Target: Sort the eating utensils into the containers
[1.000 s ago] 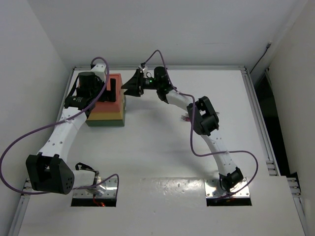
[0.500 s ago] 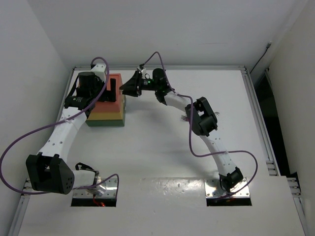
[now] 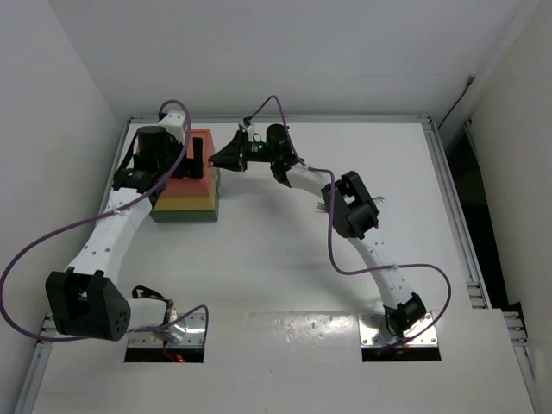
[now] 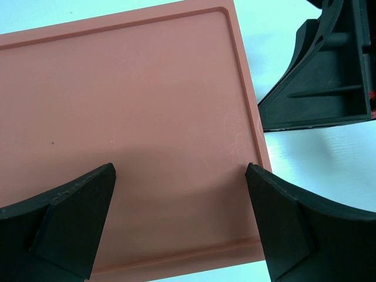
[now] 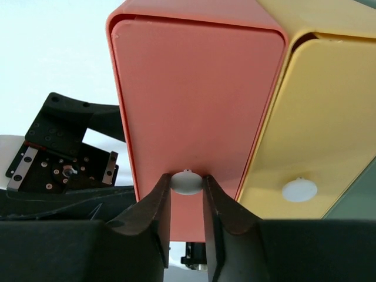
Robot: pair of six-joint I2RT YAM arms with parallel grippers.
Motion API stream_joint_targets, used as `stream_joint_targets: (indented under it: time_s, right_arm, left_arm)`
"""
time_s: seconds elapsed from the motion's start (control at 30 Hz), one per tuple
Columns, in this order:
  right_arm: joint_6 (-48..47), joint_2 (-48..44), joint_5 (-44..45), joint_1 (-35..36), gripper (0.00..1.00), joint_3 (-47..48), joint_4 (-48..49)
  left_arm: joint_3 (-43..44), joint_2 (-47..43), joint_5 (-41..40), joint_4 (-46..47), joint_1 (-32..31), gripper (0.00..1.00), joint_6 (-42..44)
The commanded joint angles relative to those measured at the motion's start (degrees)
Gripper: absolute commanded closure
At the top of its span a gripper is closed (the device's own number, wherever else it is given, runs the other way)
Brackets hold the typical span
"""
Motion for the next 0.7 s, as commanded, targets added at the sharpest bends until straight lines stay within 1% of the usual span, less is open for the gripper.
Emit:
stream_joint_targets:
  time_s: [0.0, 0.07, 0.1, 0.17, 0.2, 0.27, 0.67]
  right_arm:
    - [0.8, 0.0, 0.6, 2.2, 0.80, 0.0, 3.1]
    - [0.8, 0.0, 0.6, 2.2, 0.84, -0.6, 3.8]
    - [0.8, 0.0, 0.6, 2.2, 0.88, -1.1, 3.8]
    - [0.8, -1.2, 0.1, 2.2, 0.92, -1.7, 4.4]
    - [0.8, -1.2, -0.5, 2.2, 0.96, -2.4, 4.4]
    - [0.8, -3.0, -0.5, 1.6, 0.99, -3.4, 5.1]
    - [-2.2, -9.8, -4.7, -2.9, 1.00, -14.2, 6.2]
  left_arm:
    - [-3.4, 2.6, -0.1, -8.7, 0.4, 0.00, 1.0]
    - [-3.4, 2.6, -0.1, -8.7, 0.4, 0.00, 1.0]
    - [-3.4, 2.6, -0.6, -8.7, 0.4, 0.00, 1.0]
    - [-3.4, 2.6, -0.6, -8.7, 0.4, 0.00, 1.0]
    - [-3.4, 2.6, -0.6, -8.7, 0.4, 0.00, 1.0]
    - [-3.4, 2.6, -0.6, -8.7, 0.4, 0.00, 1.0]
    - [-2.8, 3.1, -4.4, -8.7, 0.9, 0.00, -0.1]
